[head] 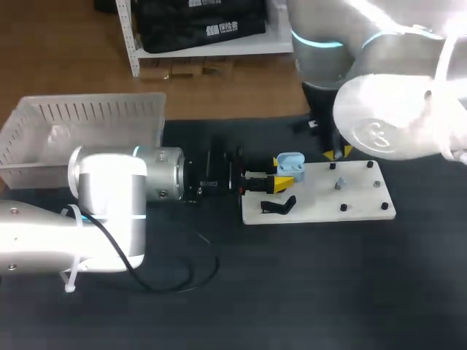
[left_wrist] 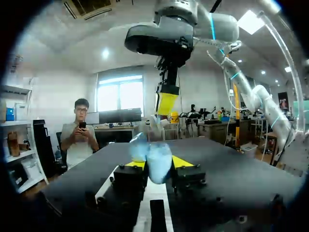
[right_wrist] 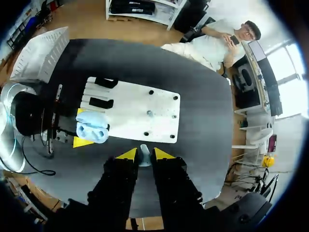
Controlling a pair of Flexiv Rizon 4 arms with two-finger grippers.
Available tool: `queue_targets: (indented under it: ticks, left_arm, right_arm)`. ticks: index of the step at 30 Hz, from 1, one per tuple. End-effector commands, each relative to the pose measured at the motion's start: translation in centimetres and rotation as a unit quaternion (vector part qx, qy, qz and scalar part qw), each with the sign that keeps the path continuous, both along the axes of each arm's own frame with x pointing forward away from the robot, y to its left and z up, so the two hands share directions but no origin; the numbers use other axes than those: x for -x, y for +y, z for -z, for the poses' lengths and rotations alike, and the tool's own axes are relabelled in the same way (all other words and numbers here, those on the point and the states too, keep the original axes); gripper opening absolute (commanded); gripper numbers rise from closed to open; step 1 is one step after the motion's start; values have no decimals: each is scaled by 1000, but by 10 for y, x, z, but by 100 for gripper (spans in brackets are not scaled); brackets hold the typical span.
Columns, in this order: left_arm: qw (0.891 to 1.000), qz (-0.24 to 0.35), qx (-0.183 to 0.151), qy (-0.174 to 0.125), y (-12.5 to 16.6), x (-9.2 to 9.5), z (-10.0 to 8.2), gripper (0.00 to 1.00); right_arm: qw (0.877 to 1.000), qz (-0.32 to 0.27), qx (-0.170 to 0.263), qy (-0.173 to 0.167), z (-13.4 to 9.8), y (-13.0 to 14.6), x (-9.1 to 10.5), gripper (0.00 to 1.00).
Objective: Pick up each earbud case from the left stands, insert the matching earbuds, close the lid, and place the case in the box.
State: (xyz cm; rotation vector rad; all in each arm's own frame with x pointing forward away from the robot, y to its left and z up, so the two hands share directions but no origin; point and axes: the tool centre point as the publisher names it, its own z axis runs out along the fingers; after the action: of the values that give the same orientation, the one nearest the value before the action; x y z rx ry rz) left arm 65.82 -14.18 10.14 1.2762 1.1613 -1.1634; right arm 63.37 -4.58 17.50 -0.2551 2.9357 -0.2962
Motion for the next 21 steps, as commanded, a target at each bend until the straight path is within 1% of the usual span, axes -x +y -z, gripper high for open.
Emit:
queue_targets:
  ticks: [1,5,21]
  left_arm:
    - [1000,2,0,0,0,-2,0,0]
    - [1000,2,0,0,0,-2,0,0]
    - [1000,2,0,0,0,-2,0,0]
  right_arm:
    - [1000,-2,10,3,-12,20,8,0]
    - [1000,-4,7,8,-11,33,13,0]
    - [1000,-4,7,8,-11,33,13,0]
